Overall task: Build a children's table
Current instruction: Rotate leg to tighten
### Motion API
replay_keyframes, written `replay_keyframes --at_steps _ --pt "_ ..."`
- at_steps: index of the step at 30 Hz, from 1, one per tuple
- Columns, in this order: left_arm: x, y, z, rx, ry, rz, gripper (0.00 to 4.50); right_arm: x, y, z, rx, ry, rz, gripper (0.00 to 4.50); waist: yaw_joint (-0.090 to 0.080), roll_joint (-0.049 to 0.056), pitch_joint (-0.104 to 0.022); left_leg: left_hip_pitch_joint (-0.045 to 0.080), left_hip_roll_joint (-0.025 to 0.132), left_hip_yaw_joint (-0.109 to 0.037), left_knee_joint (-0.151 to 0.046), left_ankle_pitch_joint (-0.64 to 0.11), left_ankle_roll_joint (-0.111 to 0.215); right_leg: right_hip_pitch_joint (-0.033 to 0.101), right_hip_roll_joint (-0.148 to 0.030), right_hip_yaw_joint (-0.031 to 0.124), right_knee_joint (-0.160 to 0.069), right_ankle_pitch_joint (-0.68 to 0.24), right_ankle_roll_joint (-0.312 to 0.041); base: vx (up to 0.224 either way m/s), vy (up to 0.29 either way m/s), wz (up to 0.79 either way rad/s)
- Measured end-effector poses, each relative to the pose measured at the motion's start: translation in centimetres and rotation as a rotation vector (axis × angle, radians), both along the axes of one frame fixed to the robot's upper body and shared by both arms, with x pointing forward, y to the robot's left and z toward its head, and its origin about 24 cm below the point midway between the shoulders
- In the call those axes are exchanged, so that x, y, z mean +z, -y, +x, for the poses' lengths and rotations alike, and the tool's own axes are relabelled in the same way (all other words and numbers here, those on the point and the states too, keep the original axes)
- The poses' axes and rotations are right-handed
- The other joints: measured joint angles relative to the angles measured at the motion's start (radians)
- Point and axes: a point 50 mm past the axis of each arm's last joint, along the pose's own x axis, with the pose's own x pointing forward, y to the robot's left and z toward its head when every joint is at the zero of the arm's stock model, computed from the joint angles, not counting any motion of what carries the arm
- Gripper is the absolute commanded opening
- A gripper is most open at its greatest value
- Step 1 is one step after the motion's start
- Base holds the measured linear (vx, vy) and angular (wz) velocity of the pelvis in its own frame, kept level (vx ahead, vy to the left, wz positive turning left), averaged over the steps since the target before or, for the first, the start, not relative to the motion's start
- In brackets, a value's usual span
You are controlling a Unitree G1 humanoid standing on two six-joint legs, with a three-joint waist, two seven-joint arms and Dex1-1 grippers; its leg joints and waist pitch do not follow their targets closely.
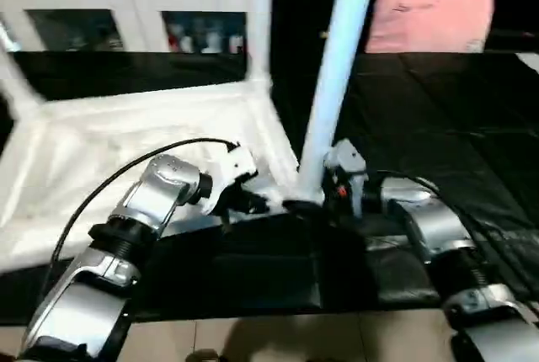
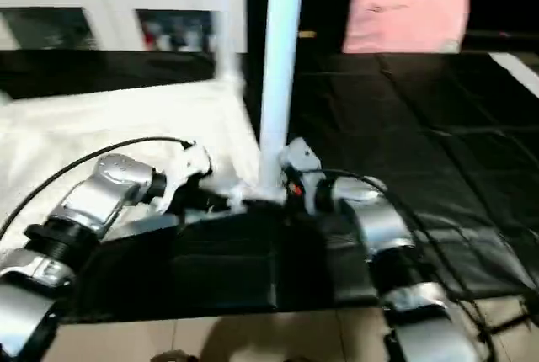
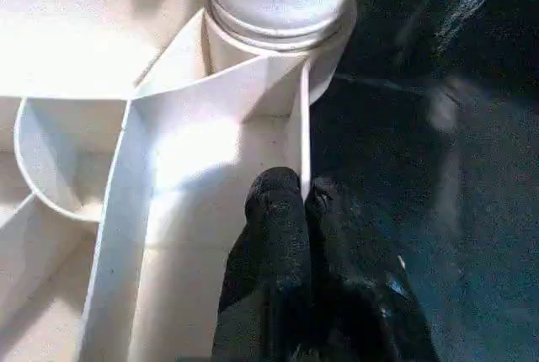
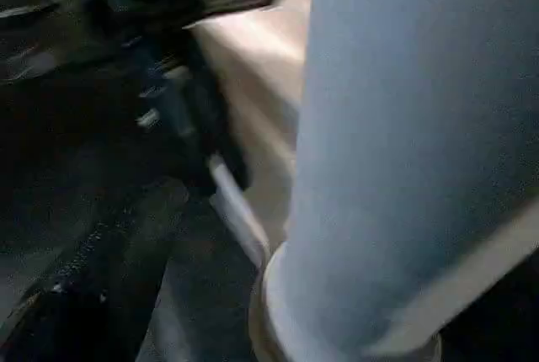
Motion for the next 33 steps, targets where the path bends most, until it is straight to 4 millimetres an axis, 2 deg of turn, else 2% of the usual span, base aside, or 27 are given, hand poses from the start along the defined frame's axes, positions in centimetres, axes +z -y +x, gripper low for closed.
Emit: replay_keyframes --at_steps 5,11,12,15,19,27,29,33 --pt "0.2 -0.6 -0.6 -0.103 -0.034 0.021 0.00 0.2 1.3 -0.6 0.113 -0.034 -0.050 4.46 0.009 0.000 0.000 0.000 0.000 0.000 0.000 0.000 0.000 0.000 0.000 0.000 0.000 0.000 0.000 0.000 0.000 0.00" --pt "0.3 -0.3 -1.1 -0.187 -0.050 0.035 0.00 0.0 1.1 -1.3 0.203 -0.083 -0.037 4.46 0.026 0.000 0.000 -0.001 0.000 0.000 0.002 0.000 0.000 0.000 0.000 0.000 0.000 0.000 0.001 0.000 0.000 0.00" --pt "0.3 -0.2 -1.2 -0.200 -0.054 0.035 0.00 0.1 1.0 -1.3 0.216 -0.093 -0.028 4.19 0.030 0.000 0.000 -0.001 0.000 0.000 0.002 0.000 0.000 0.000 0.000 0.000 0.000 0.000 0.001 0.000 0.000 0.00" --pt "0.2 -0.2 -1.3 -0.221 -0.062 0.037 0.00 0.3 0.8 -1.5 0.239 -0.104 -0.015 4.07 0.037 -0.001 0.000 -0.001 0.000 0.000 0.002 0.000 0.000 0.000 0.000 -0.001 0.001 -0.001 0.001 0.000 0.000 0.00" --pt "0.2 -0.2 -1.4 -0.232 -0.063 0.040 0.00 0.2 0.8 -1.7 0.267 -0.134 -0.009 3.59 0.036 -0.001 0.000 -0.002 0.000 -0.001 0.004 0.000 0.000 0.000 0.000 0.000 0.001 -0.003 0.004 0.000 0.000 0.00" --pt "0.3 -0.2 -1.4 -0.236 -0.058 0.043 0.00 0.3 1.0 -1.7 0.267 -0.144 0.004 3.12 0.035 -0.001 0.000 -0.002 0.000 -0.001 0.004 0.000 0.000 0.000 0.000 -0.001 0.001 -0.003 0.004 0.000 0.000 0.00" --pt "0.2 -0.2 -1.4 -0.237 -0.059 0.043 0.00 0.3 1.0 -1.7 0.268 -0.145 0.005 2.78 0.035 -0.001 0.000 -0.002 0.000 -0.001 0.004 0.000 0.001 0.000 0.000 -0.001 0.001 -0.003 0.004 0.000 0.000 0.00" --pt "0.2 -0.3 -1.5 -0.244 -0.067 0.043 0.00 0.3 0.9 -1.7 0.270 -0.147 0.008 2.52 0.035 -0.001 0.000 -0.002 0.000 -0.001 0.004 0.000 0.001 0.000 0.000 -0.001 0.002 -0.003 0.004 0.000 0.000 0.00"
